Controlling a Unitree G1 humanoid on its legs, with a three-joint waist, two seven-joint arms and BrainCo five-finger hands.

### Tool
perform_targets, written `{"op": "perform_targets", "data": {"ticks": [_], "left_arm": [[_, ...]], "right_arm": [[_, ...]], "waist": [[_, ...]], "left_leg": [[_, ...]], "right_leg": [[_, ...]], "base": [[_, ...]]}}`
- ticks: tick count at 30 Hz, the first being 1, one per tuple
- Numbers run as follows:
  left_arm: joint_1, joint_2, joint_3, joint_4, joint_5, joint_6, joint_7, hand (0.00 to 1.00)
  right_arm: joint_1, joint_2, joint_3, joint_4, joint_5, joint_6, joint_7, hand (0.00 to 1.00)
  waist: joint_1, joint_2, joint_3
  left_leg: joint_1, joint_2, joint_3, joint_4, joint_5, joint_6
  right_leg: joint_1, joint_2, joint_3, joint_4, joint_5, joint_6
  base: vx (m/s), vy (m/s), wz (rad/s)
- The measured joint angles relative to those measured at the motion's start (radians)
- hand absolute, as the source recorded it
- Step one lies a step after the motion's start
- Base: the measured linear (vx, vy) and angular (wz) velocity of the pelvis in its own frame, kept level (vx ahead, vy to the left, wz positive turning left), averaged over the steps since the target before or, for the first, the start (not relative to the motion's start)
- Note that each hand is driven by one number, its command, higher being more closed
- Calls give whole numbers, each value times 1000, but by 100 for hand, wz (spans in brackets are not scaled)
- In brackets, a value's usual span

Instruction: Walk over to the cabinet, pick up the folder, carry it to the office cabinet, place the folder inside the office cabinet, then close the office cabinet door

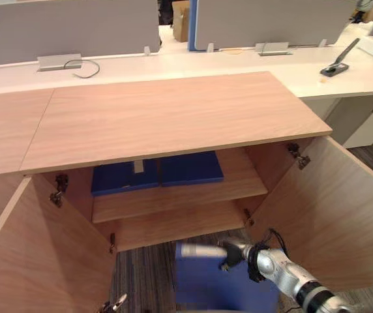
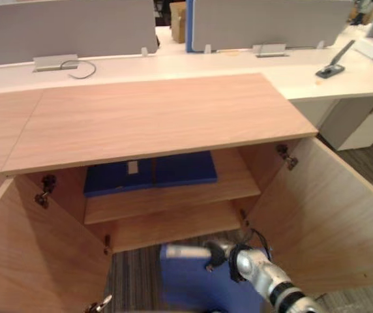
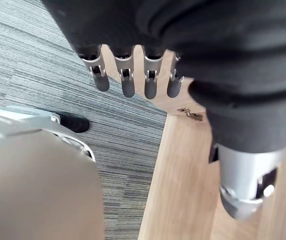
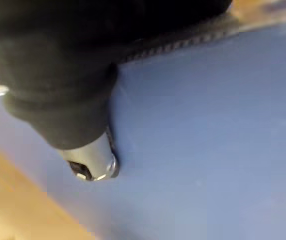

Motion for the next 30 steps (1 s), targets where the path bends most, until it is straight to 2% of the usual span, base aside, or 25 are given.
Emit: {"op": "perform_targets", "data": {"ticks": [1, 3, 4, 5, 6, 7, 8, 9, 11, 12, 14, 16, 19, 22, 23, 24, 25, 27, 30], "left_arm": [[2, -5, 0, -8, -3, -1, 2, 0], [4, -13, 1, -28, -11, -3, 12, 0], [4, -15, 2, -32, -14, -5, 16, 0], [6, -20, 4, -42, -33, -5, 22, 0], [6, -24, 5, -48, -41, -5, 28, 0], [6, -30, 7, -56, -50, -5, 36, 0], [6, -37, 15, -67, -53, -5, 44, 0], [6, -40, 19, -73, -53, -5, 48, 0], [6, -55, 39, -108, -79, -5, 71, 0], [6, -58, 47, -116, -81, -5, 75, 0], [6, -74, 75, -157, -114, -6, 108, 0], [6, -85, 101, -178, -129, -6, 131, 0], [6, -87, 138, -185, -135, -6, 169, 0], [-4, -96, 139, -216, -137, -12, 192, 0], [-7, -125, 150, -243, -141, -15, 201, 0], [-13, -142, 145, -271, -158, -18, 213, 0], [-14, -143, 143, -289, -163, -19, 217, 0], [-13, -143, 154, -373, -172, -35, 240, 0], [-9, -143, 161, -406, -179, -41, 254, 0]], "right_arm": [[-13, 15, -25, 17, 75, 14, -13, 100], [-65, 54, -82, 98, 366, 51, -25, 100], [-74, 63, -83, 112, 420, 54, -27, 100], [-94, 86, -91, 140, 570, 74, -37, 100], [-104, 98, -102, 156, 648, 82, -42, 100], [-123, 123, -121, 175, 794, 88, -53, 100], [-145, 153, -154, 184, 923, 91, -71, 100], [-160, 167, -172, 190, 977, 92, -76, 100], [-225, 223, -257, 192, 1210, 82, -109, 100], [-245, 235, -282, 192, 1253, 78, -115, 100], [-308, 253, -361, 192, 1418, 56, -167, 100], [-317, 259, -411, 192, 1504, 32, -186, 100], [-383, 297, -547, 188, 1630, -51, -216, 100], [-446, 295, -633, 115, 1682, -132, -260, 100], [-455, 295, -658, 46, 1693, -167, -277, 100], [-462, 297, -666, -34, 1705, -207, -302, 100], [-466, 299, -667, -72, 1710, -226, -315, 100], [-480, 307, -667, -198, 1711, -287, -365, 100], [-539, 306, -658, -269, 1707, -296, -414, 100]], "waist": [[0, 3, -1], [1, 9, 4], [3, 10, 4], [7, 11, 6], [9, 12, 8], [11, 13, 13], [13, 14, 18], [15, 14, 21], [26, 16, 42], [28, 17, 47], [34, 24, 73], [53, 29, 90], [79, 39, 126], [98, 73, 204], [104, 104, 242], [107, 130, 287], [105, 138, 309], [97, 138, 369], [98, 139, 378]], "left_leg": [[-4, -1, -4, 0, 0, 0], [-4, -2, -20, -2, 1, 1], [-4, -2, -23, -3, 1, 1], [-4, -3, -26, -6, 1, 2], [-4, -6, -28, -8, 2, 2], [-5, -11, -31, -12, 3, 4], [-5, -14, -35, -15, 6, 7], [-5, -16, -38, -16, 6, 8], [-8, -26, -48, -16, 9, 13], [-12, -30, -51, -16, 11, 16], [-34, -48, -81, -12, 19, 27], [-51, -54, -96, -6, 22, 33], [-117, -65, -124, 56, 12, 50], [-190, -66, -163, 163, -17, 56], [-234, -56, -165, 221, -41, 60], [-283, -54, -176, 286, -55, 60], [-305, -55, -185, 321, -68, 62], [-426, -70, -199, 505, -141, 64], [-576, -68, -200, 697, -219, 64]], "right_leg": [[1, -2, -5, 0, 0, 0], [10, -3, -15, 0, 1, -1], [11, -2, -18, 0, 1, 0], [12, -3, -22, 0, -1, 2], [12, -3, -26, 0, -1, 2], [13, -6, -32, 0, -1, 2], [13, -8, -36, 0, -1, 2], [13, -10, -38, 0, 0, 3], [16, -15, -44, 0, 3, 8], [14, -18, -47, 0, 5, 10], [12, -39, -70, 0, 10, 18], [7, -50, -86, 0, 14, 23], [-15, -69, -106, 7, 25, 27], [-26, -86, -131, 21, 32, 26], [-64, -99, -133, 85, 2, 23], [-126, -137, -141, 219, -59, 20], [-159, -162, -145, 300, -98, 21], [-297, -276, -138, 604, -246, 17], [-451, -341, -92, 816, -335, 10]], "base": [[32, 48, 15], [57, 45, 17], [64, 46, 14], [53, 40, 8], [56, 58, 8], [33, 56, 9], [28, 57, 10], [16, 51, 10], [-8, 45, 11], [-34, 47, 22], [-42, 73, 37], [-30, 69, 31], [-16, 62, 26], [-53, 95, 27], [-72, 128, 18], [-82, 134, 29], [-82, 98, 48], [-110, 17, 53], [-128, -48, 13]]}}
